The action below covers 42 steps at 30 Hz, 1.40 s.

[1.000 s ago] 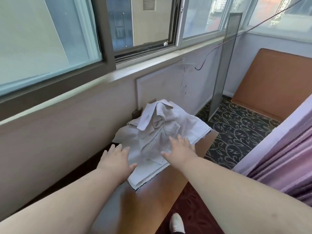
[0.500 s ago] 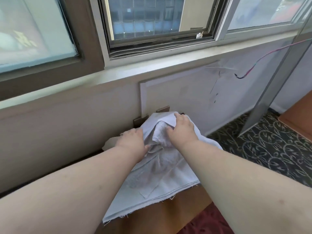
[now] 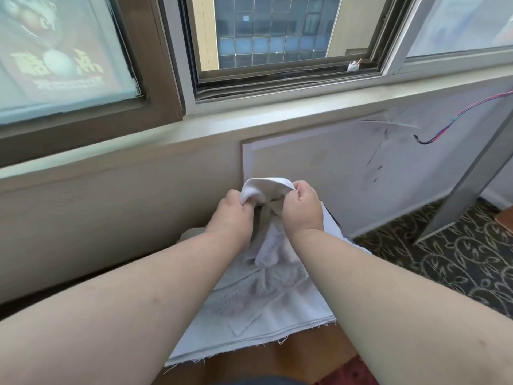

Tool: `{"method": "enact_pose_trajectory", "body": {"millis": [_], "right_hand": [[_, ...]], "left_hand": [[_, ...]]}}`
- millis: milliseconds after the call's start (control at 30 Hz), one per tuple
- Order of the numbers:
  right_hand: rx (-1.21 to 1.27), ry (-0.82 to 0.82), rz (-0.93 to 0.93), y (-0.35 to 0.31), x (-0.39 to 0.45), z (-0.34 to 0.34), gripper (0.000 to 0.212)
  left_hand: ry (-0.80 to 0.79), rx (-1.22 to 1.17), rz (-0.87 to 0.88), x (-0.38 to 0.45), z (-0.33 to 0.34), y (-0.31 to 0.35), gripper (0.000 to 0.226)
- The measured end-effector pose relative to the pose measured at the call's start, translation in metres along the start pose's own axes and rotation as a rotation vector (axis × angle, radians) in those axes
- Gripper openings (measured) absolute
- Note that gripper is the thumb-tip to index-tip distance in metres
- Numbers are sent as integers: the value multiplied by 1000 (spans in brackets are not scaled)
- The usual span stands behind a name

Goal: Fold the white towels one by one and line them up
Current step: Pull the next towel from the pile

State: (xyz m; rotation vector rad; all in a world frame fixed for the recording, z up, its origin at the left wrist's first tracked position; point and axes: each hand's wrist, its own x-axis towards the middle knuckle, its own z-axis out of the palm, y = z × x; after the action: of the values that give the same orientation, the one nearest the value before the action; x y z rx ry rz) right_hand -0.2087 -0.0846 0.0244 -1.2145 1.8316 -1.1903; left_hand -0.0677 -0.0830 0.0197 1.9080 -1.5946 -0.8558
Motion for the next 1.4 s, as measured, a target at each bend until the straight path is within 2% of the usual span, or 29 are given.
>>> {"method": "enact_pose_trajectory", "body": {"millis": [100,200,300,433,734,867,934,1067,1134,1267,1400], "right_hand": [[58,-84,-178,-30,-17,13,16],[60,-137,-295,-58,-36,31,17],[109,-178,-413,-83,-55,47,23],[180,-290,-567,-107,-91,76,26],[226,-536,-780,-146,-226,172,26],[225,-610,-798,-159,-319,231,31],[215,-669,-749,-159,-370,263,27],[219,-772,-762,-152,-458,324,26],[203,-848,-757,-146,-498,354,28],[136,-944,-715,-130,-540,404,22],[81,-998,-711,-119,-557,447,20]], "left_hand": [[-34,-311,83,-11,-17,10,34],[-15,-516,131,-25,-41,11,25],[85,-620,165,-41,-74,3,13],[199,-703,148,-66,-121,-23,10],[424,-636,168,-167,-230,-133,24],[474,-601,133,-231,-287,-208,18],[471,-612,87,-265,-315,-249,20],[451,-660,24,-325,-359,-324,39],[466,-651,-35,-347,-378,-368,36],[407,-607,-147,-366,-404,-436,24],[344,-575,-190,-367,-419,-479,35]]}}
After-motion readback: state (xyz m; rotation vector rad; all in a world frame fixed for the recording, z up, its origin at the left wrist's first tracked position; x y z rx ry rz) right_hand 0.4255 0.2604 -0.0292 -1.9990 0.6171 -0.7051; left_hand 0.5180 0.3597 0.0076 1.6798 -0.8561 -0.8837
